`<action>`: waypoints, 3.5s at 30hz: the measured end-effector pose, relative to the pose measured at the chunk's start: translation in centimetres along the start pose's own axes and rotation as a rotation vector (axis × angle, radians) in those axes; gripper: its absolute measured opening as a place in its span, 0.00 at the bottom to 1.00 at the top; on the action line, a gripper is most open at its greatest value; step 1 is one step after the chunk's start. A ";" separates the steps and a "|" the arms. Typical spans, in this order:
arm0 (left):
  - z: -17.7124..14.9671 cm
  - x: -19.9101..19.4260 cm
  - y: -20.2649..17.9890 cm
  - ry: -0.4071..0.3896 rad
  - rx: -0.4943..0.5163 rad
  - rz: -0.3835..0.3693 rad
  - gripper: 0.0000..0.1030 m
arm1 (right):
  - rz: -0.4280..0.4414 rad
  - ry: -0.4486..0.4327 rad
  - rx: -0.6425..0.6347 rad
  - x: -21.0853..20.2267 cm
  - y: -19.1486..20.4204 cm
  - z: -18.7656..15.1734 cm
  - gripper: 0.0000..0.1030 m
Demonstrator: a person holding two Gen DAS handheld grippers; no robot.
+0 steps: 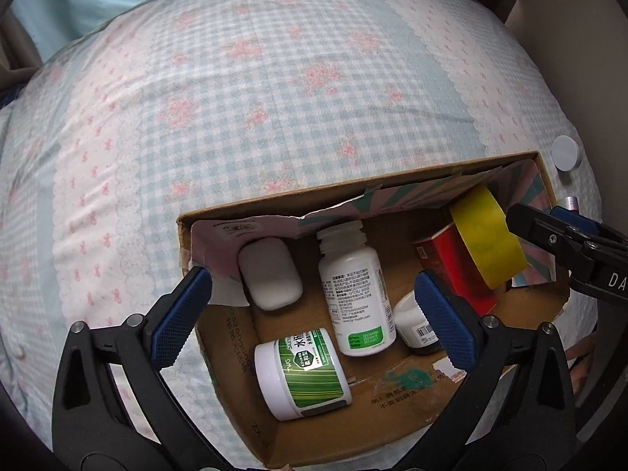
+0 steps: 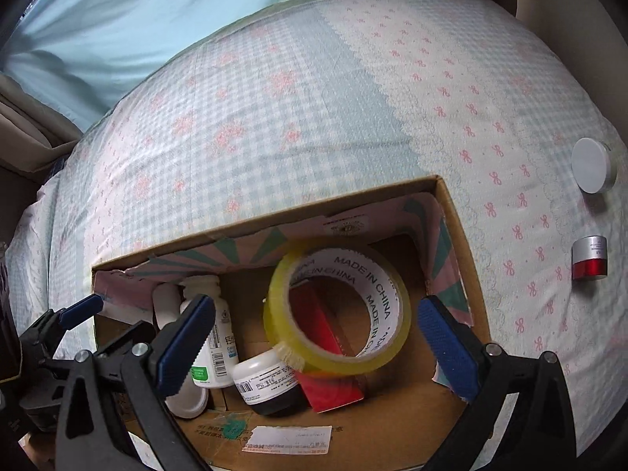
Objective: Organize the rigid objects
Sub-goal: 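Withdraw both tools from the box toward the tin and green jar, then grasp the red-and-silver tin with the left tool while the right tool grasps the green jar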
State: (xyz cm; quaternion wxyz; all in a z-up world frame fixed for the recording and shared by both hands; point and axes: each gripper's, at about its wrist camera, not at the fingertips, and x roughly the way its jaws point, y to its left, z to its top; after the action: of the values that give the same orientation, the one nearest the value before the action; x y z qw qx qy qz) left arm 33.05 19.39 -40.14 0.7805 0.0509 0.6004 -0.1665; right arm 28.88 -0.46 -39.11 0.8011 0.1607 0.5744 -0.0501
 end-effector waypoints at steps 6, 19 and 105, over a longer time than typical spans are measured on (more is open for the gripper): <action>-0.3 -0.9 0.5 0.006 -0.045 -0.005 1.00 | -0.061 0.054 -0.058 -0.8 0.1 -0.2 1.00; -1.2 -6.0 0.7 -0.046 -0.081 0.000 1.00 | -0.072 0.143 -0.066 -3.7 0.6 -1.7 1.00; 2.3 16.1 -47.6 0.160 0.037 -0.060 0.50 | -0.009 0.265 -0.046 4.9 -35.2 13.5 0.50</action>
State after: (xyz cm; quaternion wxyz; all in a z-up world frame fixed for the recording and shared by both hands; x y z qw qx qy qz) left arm 23.51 -29.22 -49.16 0.7237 0.0605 0.6587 -0.1966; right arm 33.38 -37.35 -46.90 0.7213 0.1449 0.6770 -0.0188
